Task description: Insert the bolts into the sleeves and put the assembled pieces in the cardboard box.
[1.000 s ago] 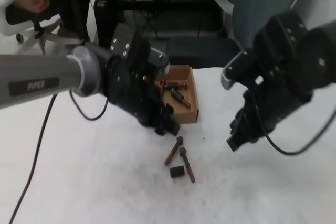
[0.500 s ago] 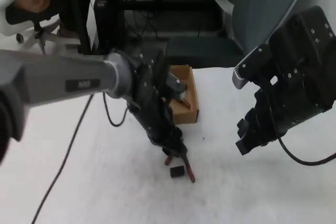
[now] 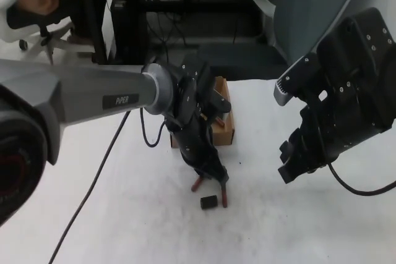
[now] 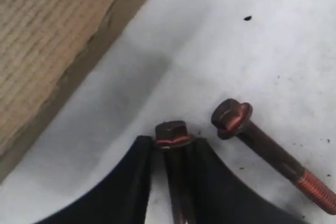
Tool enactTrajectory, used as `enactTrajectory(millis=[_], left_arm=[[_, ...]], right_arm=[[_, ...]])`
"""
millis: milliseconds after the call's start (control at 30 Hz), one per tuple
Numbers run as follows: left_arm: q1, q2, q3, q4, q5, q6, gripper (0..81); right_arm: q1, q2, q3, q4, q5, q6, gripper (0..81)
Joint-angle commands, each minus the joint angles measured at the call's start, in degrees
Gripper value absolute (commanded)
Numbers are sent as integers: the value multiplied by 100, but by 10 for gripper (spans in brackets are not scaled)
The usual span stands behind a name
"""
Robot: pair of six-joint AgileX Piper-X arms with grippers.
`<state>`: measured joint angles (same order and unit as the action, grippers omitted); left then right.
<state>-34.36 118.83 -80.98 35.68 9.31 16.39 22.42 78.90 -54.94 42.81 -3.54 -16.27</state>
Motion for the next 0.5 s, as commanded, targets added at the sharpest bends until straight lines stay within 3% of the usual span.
enactTrajectory(millis=[0, 100, 233, 333, 467], left_arm=[[-47, 146, 0, 361, -198, 14, 18], [-47, -42, 12, 448, -102, -84, 18], [95, -800, 291, -117, 609, -329, 18], [233, -1767, 1034, -1124, 1184, -717, 18], [256, -3297, 2327, -2600, 1296, -1143, 18]], right_arm=[[-12, -83, 8, -16, -168, 2, 4], [-12, -182, 139, -275, -647, 17, 4], [-12, -726, 766, -1024, -833, 238, 4], [44, -1368, 1385, -1502, -839, 334, 4], [334, -2418, 2296, -2343, -1088, 763, 4]])
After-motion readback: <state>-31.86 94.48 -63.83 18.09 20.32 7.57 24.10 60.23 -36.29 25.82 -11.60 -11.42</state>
